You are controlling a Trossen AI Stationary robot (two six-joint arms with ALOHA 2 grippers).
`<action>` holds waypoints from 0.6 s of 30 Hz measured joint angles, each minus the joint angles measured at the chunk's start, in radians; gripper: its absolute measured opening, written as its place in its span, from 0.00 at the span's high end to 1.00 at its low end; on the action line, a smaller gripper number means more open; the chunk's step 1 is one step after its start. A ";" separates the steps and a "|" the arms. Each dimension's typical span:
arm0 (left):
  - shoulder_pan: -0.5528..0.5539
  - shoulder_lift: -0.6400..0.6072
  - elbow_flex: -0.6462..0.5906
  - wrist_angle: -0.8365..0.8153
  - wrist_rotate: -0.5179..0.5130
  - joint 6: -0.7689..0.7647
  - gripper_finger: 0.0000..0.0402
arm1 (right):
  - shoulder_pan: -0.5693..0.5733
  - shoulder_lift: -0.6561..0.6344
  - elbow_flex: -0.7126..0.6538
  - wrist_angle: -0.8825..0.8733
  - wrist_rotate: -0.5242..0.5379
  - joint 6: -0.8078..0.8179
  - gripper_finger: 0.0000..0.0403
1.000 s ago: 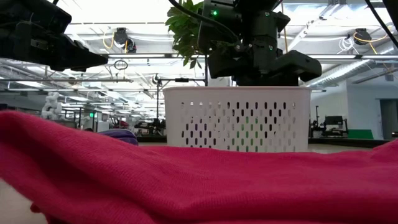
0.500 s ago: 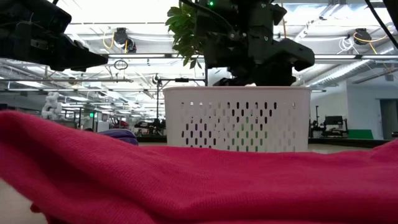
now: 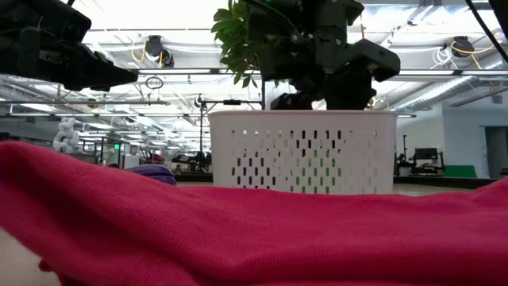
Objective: Pick and placing Produce into tupperware
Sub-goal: Put the green pear into the white bin
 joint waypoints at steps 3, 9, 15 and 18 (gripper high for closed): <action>0.000 0.000 0.000 0.000 0.000 0.000 0.94 | -0.005 0.000 0.000 -0.007 0.000 -0.004 0.41; 0.000 0.000 0.000 -0.004 0.000 0.000 0.94 | -0.007 0.000 0.000 -0.008 0.003 -0.014 0.53; 0.000 0.000 0.000 -0.006 0.000 0.000 0.94 | -0.007 0.000 0.000 -0.010 0.003 -0.012 0.64; 0.000 0.000 0.000 -0.006 0.000 0.000 0.94 | -0.007 0.000 0.001 -0.027 0.003 -0.013 0.67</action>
